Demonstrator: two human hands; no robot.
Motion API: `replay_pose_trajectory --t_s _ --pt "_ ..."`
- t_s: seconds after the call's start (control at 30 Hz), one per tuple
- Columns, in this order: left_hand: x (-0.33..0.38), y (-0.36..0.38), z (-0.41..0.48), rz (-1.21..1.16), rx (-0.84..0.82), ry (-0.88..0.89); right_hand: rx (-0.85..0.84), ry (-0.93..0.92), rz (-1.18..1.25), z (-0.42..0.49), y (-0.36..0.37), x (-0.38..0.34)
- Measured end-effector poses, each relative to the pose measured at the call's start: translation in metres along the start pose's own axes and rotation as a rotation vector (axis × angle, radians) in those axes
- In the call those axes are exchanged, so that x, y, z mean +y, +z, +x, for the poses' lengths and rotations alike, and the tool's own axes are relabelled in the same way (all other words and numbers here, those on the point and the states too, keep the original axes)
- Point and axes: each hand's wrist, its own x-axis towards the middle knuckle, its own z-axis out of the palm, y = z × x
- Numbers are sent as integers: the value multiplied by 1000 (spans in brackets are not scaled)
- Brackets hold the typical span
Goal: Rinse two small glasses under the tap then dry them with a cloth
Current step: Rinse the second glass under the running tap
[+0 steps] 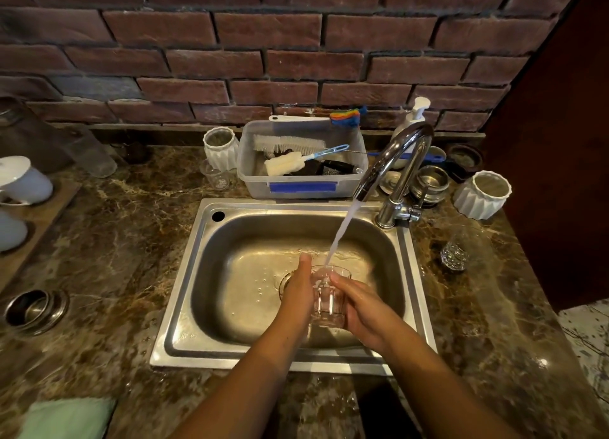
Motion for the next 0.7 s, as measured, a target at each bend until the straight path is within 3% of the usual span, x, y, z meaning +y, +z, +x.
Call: replay_pose_trajectory --t_s 0.2,0.7 --pt "-8 -6 -8 -9 4 -100 56 98 9 -7 3 11" --pt "-16 -20 -45 -3 -54 -81 79 168 -89 -45 21 8"
